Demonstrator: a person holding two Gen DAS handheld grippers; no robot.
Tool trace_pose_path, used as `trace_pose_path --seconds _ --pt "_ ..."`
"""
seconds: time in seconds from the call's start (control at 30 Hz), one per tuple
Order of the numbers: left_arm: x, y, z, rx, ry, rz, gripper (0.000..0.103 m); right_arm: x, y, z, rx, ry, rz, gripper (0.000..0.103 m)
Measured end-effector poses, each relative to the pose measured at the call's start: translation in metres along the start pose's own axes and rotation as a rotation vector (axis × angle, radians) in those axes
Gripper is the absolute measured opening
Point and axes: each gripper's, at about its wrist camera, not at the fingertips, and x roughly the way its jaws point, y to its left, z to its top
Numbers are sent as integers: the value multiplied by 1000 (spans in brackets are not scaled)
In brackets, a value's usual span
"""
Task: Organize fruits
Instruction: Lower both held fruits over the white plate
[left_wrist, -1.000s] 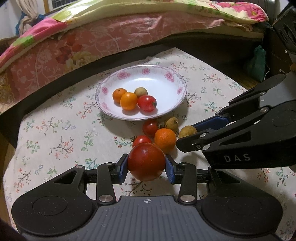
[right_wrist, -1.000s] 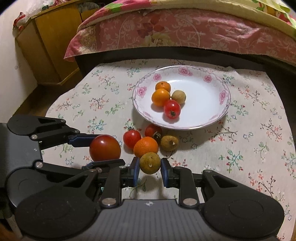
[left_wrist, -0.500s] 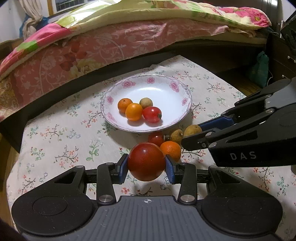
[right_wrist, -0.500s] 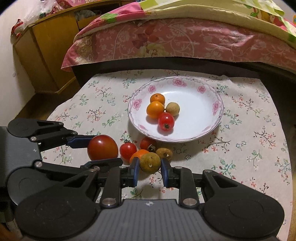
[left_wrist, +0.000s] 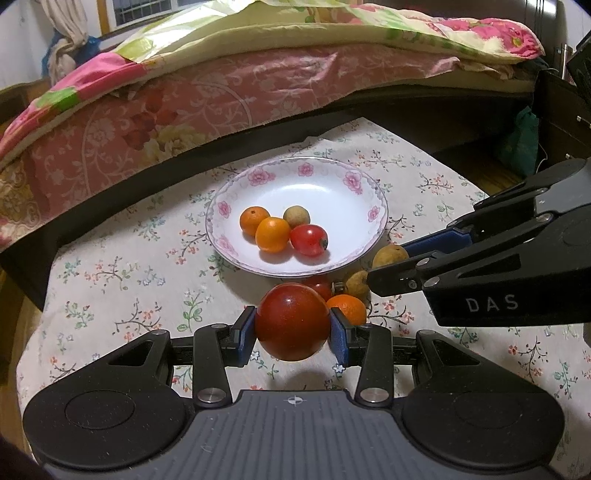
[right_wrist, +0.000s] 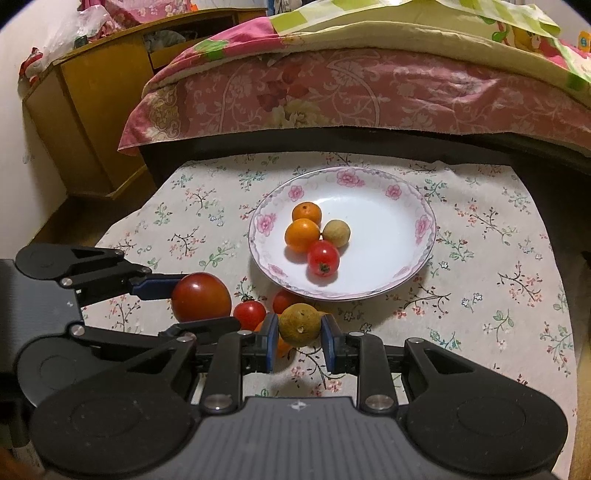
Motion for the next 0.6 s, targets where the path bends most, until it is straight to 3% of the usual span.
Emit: trace_pose_path --seconds 0.6 --pt "1 6 6 -19 -12 8 49 2 -9 7 24 -19 -11 25"
